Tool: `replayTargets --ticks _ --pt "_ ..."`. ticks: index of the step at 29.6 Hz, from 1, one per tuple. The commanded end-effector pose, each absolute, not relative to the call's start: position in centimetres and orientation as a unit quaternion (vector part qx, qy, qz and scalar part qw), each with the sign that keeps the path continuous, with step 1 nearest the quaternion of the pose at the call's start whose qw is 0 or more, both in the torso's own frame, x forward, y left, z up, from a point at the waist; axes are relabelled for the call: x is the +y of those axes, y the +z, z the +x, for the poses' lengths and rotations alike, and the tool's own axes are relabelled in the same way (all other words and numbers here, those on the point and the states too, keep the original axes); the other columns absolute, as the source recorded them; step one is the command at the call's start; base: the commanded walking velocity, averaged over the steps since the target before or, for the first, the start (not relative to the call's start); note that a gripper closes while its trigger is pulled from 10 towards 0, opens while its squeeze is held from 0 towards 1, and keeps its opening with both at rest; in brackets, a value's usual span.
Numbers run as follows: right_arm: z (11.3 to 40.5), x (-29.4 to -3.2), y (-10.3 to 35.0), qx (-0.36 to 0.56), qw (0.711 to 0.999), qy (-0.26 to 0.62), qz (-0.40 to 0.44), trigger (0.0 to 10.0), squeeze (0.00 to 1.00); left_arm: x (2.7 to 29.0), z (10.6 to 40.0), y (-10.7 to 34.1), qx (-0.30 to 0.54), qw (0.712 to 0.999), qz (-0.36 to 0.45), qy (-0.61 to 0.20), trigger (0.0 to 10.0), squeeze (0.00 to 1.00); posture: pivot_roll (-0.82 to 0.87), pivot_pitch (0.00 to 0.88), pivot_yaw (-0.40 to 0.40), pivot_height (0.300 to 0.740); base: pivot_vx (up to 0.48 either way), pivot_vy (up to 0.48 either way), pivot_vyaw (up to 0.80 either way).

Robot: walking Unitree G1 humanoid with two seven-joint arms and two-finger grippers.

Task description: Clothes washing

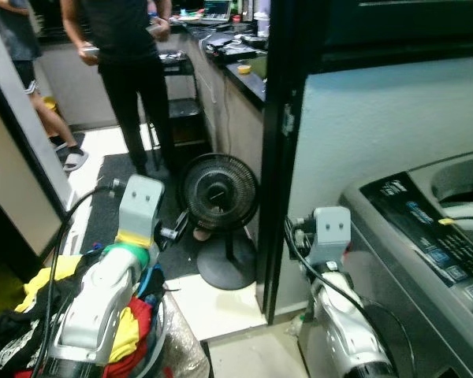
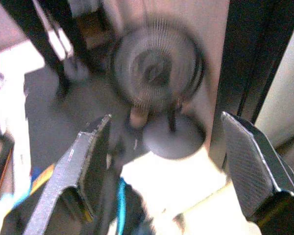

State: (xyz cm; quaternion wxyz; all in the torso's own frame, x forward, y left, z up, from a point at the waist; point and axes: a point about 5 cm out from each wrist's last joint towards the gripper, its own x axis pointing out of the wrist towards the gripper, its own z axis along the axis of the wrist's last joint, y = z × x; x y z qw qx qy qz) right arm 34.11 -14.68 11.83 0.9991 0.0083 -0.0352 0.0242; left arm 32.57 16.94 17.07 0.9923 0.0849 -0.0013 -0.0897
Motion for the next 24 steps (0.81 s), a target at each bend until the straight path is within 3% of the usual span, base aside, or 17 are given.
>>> replayTargets --ticks 1,3,5,10,18,24 --pt "33.5 -14.6 9.7 0.003 1.0 0.027 0.012 10.0 0.0 18.1 32.2 15.0 0.025 0.992 0.098 -0.076 10.0 0.0 -0.01 0.042 0.067 0.74 0.0 0.0 0.8" --pt "33.5 -14.6 9.7 0.003 1.0 0.027 0.012 10.0 0.0 18.1 32.2 15.0 0.025 0.992 0.098 -0.076 10.0 0.0 -0.01 0.042 0.067 0.74 0.0 0.0 0.8" --pt "31.4 -15.6 5.6 0.077 0.997 0.012 0.009 10.0 0.0 20.2 30.7 9.7 0.104 0.994 0.041 -0.022 10.0 0.0 -0.01 0.035 0.054 0.74 0.0 0.0 0.8" --pt "29.3 -17.3 2.4 0.137 0.99 -0.025 0.009 10.0 0.0 22.1 27.9 4.3 0.185 0.981 0.017 0.054 10.0 0.0 -0.02 0.029 0.048 0.74 0.0 0.0 0.8" --pt "29.4 -18.0 1.9 0.149 0.988 -0.015 -0.024 10.0 0.0 22.0 27.6 3.4 0.19 0.979 0.05 0.049 10.0 0.0 -0.02 0.018 0.037 0.74 0.0 0.0 0.8" --pt "30.2 -16.5 2.6 0.128 0.992 0.003 -0.011 10.0 0.0 21.4 28.1 4.0 0.168 0.983 0.068 0.003 10.0 0.0 -0.01 0.016 0.045 0.74 0.0 0.0 0.8"
